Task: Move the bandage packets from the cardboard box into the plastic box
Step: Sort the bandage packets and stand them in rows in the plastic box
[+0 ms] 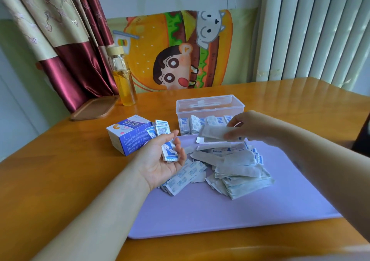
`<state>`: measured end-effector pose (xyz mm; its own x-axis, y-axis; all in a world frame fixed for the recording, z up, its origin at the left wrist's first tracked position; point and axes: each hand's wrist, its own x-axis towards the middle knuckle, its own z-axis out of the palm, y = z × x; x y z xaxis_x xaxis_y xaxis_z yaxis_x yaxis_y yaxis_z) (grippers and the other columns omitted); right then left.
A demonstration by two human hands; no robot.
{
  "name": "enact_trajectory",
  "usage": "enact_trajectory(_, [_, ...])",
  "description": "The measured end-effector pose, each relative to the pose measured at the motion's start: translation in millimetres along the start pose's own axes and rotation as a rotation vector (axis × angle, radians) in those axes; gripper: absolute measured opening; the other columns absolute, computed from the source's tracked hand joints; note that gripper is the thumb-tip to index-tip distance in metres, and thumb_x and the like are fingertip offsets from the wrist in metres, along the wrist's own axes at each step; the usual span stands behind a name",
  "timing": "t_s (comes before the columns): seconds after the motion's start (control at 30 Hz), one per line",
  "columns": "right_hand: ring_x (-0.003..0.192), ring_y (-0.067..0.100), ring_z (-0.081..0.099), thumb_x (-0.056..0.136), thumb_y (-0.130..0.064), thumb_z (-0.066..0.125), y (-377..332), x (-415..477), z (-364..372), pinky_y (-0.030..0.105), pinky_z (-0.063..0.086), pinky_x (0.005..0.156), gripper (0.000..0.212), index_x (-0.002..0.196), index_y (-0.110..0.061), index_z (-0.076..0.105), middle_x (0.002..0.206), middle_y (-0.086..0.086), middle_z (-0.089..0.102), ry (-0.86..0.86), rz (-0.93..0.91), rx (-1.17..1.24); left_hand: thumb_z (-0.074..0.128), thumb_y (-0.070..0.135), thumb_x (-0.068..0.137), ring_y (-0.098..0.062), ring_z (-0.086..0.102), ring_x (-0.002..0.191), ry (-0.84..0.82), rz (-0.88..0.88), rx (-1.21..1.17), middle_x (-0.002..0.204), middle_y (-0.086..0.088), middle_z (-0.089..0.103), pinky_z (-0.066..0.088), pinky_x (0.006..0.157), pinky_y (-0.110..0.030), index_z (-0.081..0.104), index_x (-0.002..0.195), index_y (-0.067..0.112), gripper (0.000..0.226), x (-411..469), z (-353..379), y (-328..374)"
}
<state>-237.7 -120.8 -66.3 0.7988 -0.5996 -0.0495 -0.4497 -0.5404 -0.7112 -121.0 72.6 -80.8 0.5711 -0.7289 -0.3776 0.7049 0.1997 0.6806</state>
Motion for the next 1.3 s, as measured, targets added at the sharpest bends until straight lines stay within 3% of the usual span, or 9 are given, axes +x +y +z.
enact_trajectory(0.13, [0.059, 0.014, 0.048, 0.079, -0.022, 0.071, -7.6, -13.9, 8.5, 0.024, 0.035, 0.053, 0.012, 0.078, -0.014, 0.062, 0.063, -0.007, 0.06, 0.21, -0.21, 0.133, 0.055, 0.021, 0.092, -0.006, 0.042, 0.05, -0.028, -0.058, 0.049, 0.072, -0.003, 0.055, 0.047, 0.044, -0.018, 0.062, 0.101, 0.01, 0.016, 2.1, 8.9, -13.4])
enact_trajectory(0.27, [0.059, 0.02, 0.057, 0.078, -0.016, 0.061, -14.2, -36.3, 43.5, 0.027, 0.042, 0.049, 0.005, 0.076, -0.02, 0.059, 0.066, -0.012, 0.057, 0.577, -0.692, -0.283, 0.06, 0.04, 0.086, -0.007, 0.041, 0.049, -0.097, -0.062, 0.077, 0.084, -0.005, 0.061, 0.048, 0.048, -0.018, 0.063, 0.095, 0.013, 0.028, -2.5, 22.3, -27.6])
enact_trajectory(0.4, [0.052, 0.027, 0.052, 0.076, -0.014, 0.056, -6.3, -42.1, 59.9, 0.034, 0.043, 0.038, 0.006, 0.077, -0.013, 0.062, 0.072, 0.0, 0.056, 0.528, -0.88, -0.436, 0.057, 0.02, 0.09, -0.006, 0.049, 0.049, -0.109, -0.001, 0.09, 0.062, -0.001, 0.058, 0.046, 0.045, -0.015, 0.064, 0.083, 0.013, 0.012, -5.0, 22.9, -32.0])
enact_trajectory(0.53, [0.068, 0.021, 0.059, 0.082, -0.026, 0.063, -1.3, -44.9, 59.7, 0.039, 0.051, 0.053, 0.01, 0.085, -0.017, 0.065, 0.088, -0.003, 0.06, 0.347, -0.866, -0.281, 0.055, 0.01, 0.09, -0.005, 0.048, 0.054, -0.096, 0.022, 0.09, 0.065, -0.002, 0.063, 0.044, 0.043, -0.013, 0.066, 0.086, 0.013, 0.012, -5.8, 14.3, -31.2])
enact_trajectory(0.63, [0.074, 0.011, 0.06, 0.083, -0.039, 0.063, -7.8, -50.1, 55.3, 0.028, 0.051, 0.066, 0.02, 0.084, -0.02, 0.068, 0.086, -0.006, 0.06, 0.264, -0.795, -0.052, 0.058, 0.008, 0.089, -0.004, 0.048, 0.056, -0.081, 0.05, 0.149, 0.069, -0.001, 0.064, 0.043, 0.043, -0.012, 0.067, 0.085, 0.014, 0.012, -4.1, 10.6, -29.7])
enact_trajectory(0.8, [0.063, 0.008, 0.062, 0.075, -0.021, 0.076, -18.8, -46.7, 55.2, 0.017, 0.047, 0.056, 0.019, 0.074, -0.026, 0.058, 0.076, -0.009, 0.058, 0.291, -0.444, 0.21, 0.061, 0.006, 0.087, -0.002, 0.046, 0.044, -0.058, 0.103, 0.267, 0.062, 0.003, 0.059, 0.04, 0.04, -0.011, 0.065, 0.084, 0.015, 0.011, -2.7, 9.0, -29.9])
enact_trajectory(1.03, [0.065, 0.013, 0.063, 0.08, -0.007, 0.07, -14.8, -42.2, 52.6, 0.022, 0.055, 0.064, 0.01, 0.075, -0.008, 0.061, 0.069, 0.004, 0.066, -0.075, -0.098, 0.728, 0.066, 0.004, 0.083, -0.004, 0.041, 0.051, -0.057, 0.236, 0.448, 0.067, 0.004, 0.06, 0.037, 0.042, -0.012, 0.068, 0.084, 0.016, 0.012, -4.1, 5.2, -28.6])
enact_trajectory(1.17, [0.083, 0.023, 0.066, 0.088, -0.007, 0.058, -8.2, -40.2, 53.3, 0.026, 0.058, 0.073, 0.017, 0.1, 0.005, 0.061, 0.096, 0.02, 0.066, -0.186, 0.009, 0.979, 0.063, 0.003, 0.085, -0.005, 0.046, 0.05, -0.083, 0.306, 0.497, 0.061, 0.003, 0.057, 0.039, 0.043, -0.014, 0.068, 0.086, 0.015, 0.013, -5.2, 2.8, -26.8])
enact_trajectory(1.3, [0.081, 0.02, 0.069, 0.089, -0.008, 0.055, -7.2, -43.0, 54.8, 0.027, 0.058, 0.075, 0.033, 0.115, 0.011, 0.056, 0.099, 0.018, 0.069, -0.26, 0.059, 1.094, 0.066, 0.006, 0.083, -0.004, 0.045, 0.051, -0.036, 0.354, 0.549, 0.07, 0.0, 0.061, 0.037, 0.042, -0.013, 0.068, 0.084, 0.017, 0.011, -2.9, 0.9, -25.8])
